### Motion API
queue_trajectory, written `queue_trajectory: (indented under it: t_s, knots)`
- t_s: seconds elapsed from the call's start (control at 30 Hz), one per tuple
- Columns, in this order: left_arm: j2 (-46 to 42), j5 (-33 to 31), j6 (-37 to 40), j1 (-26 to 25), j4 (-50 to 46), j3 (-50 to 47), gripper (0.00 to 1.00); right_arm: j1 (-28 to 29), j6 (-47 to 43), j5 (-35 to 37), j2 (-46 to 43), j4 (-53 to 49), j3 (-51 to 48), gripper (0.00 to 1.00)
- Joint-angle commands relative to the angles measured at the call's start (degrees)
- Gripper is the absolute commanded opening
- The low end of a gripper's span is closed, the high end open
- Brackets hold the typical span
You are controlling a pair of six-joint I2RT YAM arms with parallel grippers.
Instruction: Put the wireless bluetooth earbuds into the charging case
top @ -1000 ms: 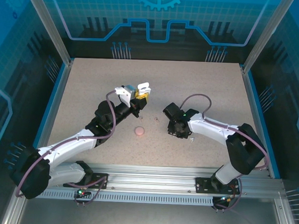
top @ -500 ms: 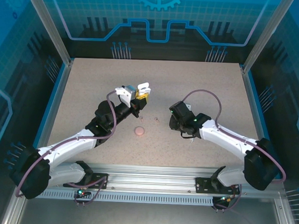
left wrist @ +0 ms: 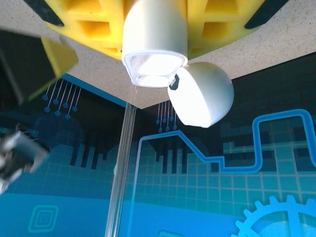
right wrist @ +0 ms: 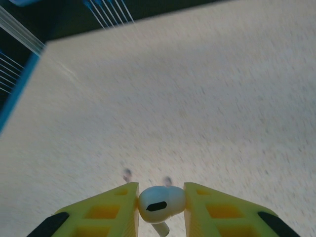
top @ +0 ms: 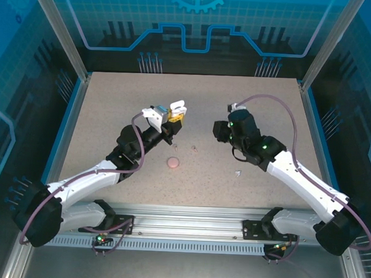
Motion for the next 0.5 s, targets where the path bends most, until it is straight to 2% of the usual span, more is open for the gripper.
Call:
queue_trajectory:
  t_s: [0.0,0.2,0.47]
  knots:
    - [1.65,-1.02,1.70,-0.80,4.66,0.81,0.00,-1.33,-3.17,-3.89,-0.63,3.60,5.72,0.29]
    - [5.47,-1.49,3.50,-2.89,7.32,3.45,0.00,-1.77,-3.12,-9.57,0.97,9.35,11.89,0.29]
    - [11.39,-6.67,10.30,-6.95,13.94,8.47,0.00,-1.77,-1.97,-14.61,0.91,19.27,11.07,0.29]
